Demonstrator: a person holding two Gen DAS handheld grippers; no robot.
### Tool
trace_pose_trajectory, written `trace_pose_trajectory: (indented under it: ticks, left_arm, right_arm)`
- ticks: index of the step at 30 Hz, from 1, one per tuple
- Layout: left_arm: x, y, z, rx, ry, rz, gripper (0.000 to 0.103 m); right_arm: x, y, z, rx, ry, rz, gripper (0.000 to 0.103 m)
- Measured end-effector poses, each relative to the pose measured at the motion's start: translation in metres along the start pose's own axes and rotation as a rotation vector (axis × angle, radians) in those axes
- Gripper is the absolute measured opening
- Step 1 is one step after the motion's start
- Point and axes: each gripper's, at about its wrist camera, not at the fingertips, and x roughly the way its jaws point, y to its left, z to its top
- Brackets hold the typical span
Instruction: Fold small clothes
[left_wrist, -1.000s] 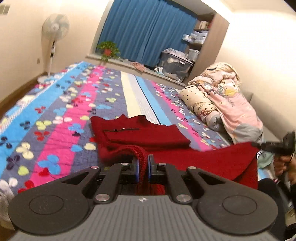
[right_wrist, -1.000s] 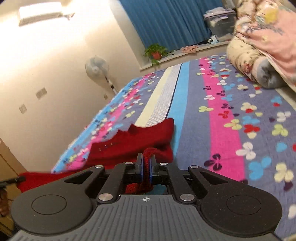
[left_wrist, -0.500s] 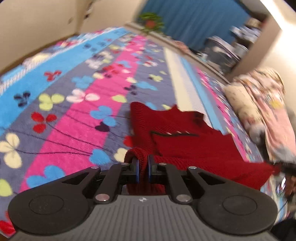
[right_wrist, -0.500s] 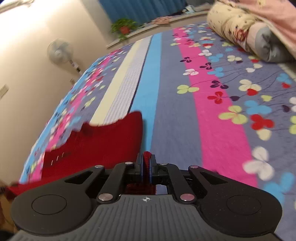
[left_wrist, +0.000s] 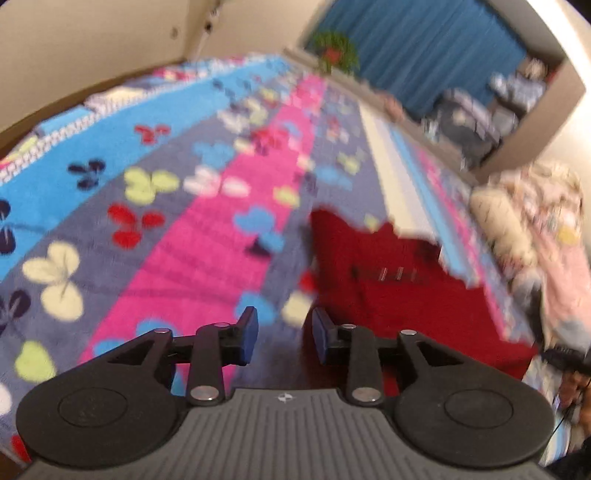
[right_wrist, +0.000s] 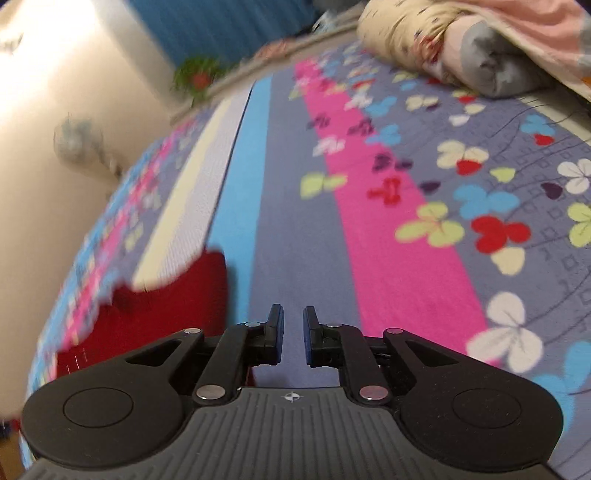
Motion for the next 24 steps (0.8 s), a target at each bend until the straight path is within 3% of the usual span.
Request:
trace_pose_trajectory:
  ticks: [2, 5, 7, 13, 18, 19, 21, 22, 23, 24]
  left_arm:
    - [0.006, -0.008, -0.006, 0.063, 0.050, 0.014, 0.056]
    - [0.012, -0.024, -0.013, 0.147, 0.057, 0.019, 0.073]
    - [0.018, -0.032, -0.014, 0.177, 0.055, 0.028, 0.075]
    - [0.049, -0.058, -0.003, 0.202, 0.047, 0.034, 0.075]
    - [0.071, -0.069, 0.011, 0.196, 0.023, 0.022, 0.074]
    - [0.073, -0.069, 0.013, 0.198, 0.019, 0.024, 0.071]
    - [0.078, -0.068, 0.016, 0.196, 0.020, 0.011, 0.055]
    - [0.081, -0.067, 0.017, 0.192, 0.030, 0.004, 0.036]
    - [0.084, -0.068, 0.017, 0.200, 0.039, 0.011, 0.019]
    - [0.084, -0.069, 0.017, 0.220, 0.039, 0.022, 0.016]
  right_arm:
    - [0.008, 0.002, -0.010, -0.065, 0.102, 0.035, 0.021]
    - [0.019, 0.018, -0.025, -0.195, 0.197, 0.067, 0.041]
    - [0.029, 0.031, -0.032, -0.254, 0.222, 0.061, 0.045]
    - [0.048, 0.050, -0.031, -0.229, 0.194, 0.120, 0.048]
    - [0.061, 0.054, -0.018, -0.125, 0.135, 0.141, 0.053]
    - [0.063, 0.052, -0.016, -0.097, 0.123, 0.147, 0.052]
    - [0.067, 0.051, -0.013, -0.065, 0.118, 0.148, 0.048]
    - [0.070, 0.051, -0.012, -0.061, 0.122, 0.144, 0.046]
    - [0.071, 0.052, -0.013, -0.067, 0.126, 0.139, 0.039]
    - [0.072, 0.053, -0.013, -0.075, 0.126, 0.138, 0.023]
